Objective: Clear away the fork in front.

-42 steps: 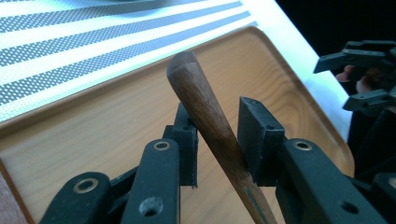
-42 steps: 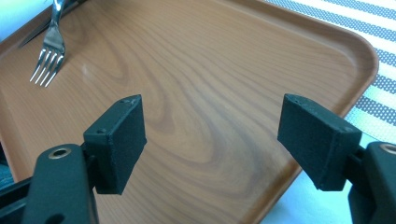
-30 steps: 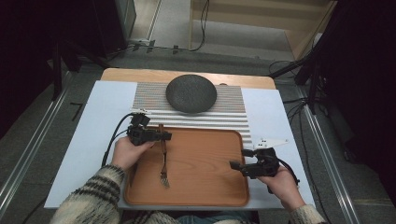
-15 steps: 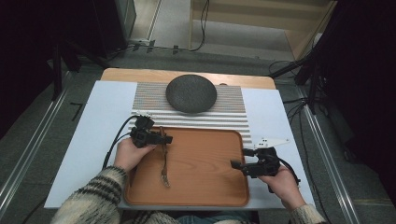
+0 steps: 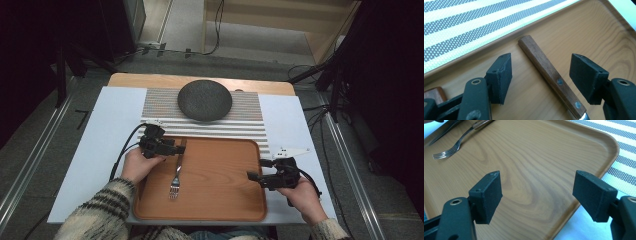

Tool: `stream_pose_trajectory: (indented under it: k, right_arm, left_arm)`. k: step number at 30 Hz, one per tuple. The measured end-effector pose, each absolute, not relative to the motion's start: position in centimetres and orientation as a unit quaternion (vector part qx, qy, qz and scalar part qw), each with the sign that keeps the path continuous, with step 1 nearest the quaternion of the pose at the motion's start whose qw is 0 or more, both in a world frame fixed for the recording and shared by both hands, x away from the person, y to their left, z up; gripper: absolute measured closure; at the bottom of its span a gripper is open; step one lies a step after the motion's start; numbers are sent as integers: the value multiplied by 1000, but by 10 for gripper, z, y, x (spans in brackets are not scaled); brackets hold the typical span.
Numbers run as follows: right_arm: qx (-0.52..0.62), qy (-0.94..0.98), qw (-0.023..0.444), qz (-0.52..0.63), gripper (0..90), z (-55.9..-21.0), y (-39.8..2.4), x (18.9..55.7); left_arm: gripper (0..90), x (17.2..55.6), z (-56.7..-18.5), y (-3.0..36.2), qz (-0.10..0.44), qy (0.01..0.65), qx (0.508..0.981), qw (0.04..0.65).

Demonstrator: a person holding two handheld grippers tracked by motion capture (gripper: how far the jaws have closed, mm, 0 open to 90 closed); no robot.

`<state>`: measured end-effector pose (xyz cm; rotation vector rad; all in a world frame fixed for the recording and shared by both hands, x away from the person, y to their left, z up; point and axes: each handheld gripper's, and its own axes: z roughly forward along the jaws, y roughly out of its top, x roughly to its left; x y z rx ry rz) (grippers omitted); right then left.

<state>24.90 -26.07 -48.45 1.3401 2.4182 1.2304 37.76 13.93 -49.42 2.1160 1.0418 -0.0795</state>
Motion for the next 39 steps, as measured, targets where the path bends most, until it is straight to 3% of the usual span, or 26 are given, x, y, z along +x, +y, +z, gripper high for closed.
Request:
stream_pose_trajectory:
  k: [11,22,25,31,36,38,39]
  right_arm:
    - [442,798,59,406,216,-484,-261,250]
    - [444,797,57,405,217,-485,-261,250]
    - [444,798,58,404,217,-485,-261,250]
    - [443,799,60,402,216,-485,-261,250]
    - [443,799,61,402,216,-485,-261,250]
    - [443,799,61,402,216,-485,-261,250]
    - [443,799,61,402,217,-485,-261,250]
  left_arm:
    - [345,364,-472,138,-28,381,816,434]
    - [346,350,-464,120,-27,346,828,441]
    - [384,348,-464,115,-32,340,832,437]
    - [515,345,-465,108,-48,332,841,424]
    - [802,342,-465,104,-33,316,847,427]
    - [896,344,-468,103,-44,312,850,422]
    - [898,345,-470,102,-47,312,852,417]
